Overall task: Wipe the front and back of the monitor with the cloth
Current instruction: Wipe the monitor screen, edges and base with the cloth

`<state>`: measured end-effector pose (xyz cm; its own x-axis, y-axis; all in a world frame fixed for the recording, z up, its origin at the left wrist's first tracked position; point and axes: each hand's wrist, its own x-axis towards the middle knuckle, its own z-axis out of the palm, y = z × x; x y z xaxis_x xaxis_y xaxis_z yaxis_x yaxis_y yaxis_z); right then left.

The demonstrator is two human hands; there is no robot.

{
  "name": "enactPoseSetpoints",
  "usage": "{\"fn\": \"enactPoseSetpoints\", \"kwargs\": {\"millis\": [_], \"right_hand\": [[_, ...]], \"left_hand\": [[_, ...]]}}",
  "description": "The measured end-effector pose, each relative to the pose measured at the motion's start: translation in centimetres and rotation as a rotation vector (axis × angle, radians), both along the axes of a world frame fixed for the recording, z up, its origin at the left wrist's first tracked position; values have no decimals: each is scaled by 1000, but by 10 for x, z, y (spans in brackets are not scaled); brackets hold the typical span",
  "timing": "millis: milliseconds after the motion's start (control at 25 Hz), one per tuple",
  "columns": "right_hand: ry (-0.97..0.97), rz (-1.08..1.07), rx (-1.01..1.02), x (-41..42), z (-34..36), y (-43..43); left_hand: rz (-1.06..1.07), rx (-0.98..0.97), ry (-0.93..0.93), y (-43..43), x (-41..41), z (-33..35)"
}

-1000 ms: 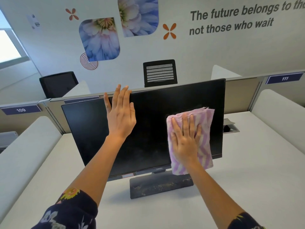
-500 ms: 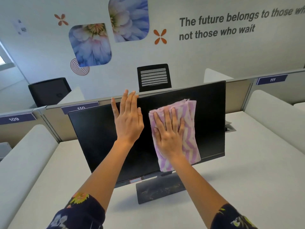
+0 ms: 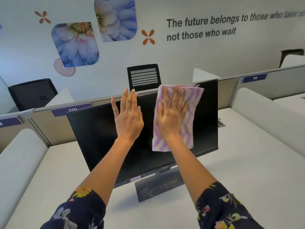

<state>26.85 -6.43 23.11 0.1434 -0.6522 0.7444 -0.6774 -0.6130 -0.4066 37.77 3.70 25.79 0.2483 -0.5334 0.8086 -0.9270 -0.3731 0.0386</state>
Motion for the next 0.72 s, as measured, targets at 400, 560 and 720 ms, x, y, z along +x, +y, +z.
{"fn": "enactPoseSetpoints", "kwargs": {"millis": [400,560,720], "right_hand": [[200,32,-45,-37,-59,4],[56,-49,20,-24,-15,-11],[139,115,-152,-1,-20,7]], "left_hand": [[-18,40,-4,5,0,3],[8,31,14,4,1,2],[14,42,4,5,-1,1]]}}
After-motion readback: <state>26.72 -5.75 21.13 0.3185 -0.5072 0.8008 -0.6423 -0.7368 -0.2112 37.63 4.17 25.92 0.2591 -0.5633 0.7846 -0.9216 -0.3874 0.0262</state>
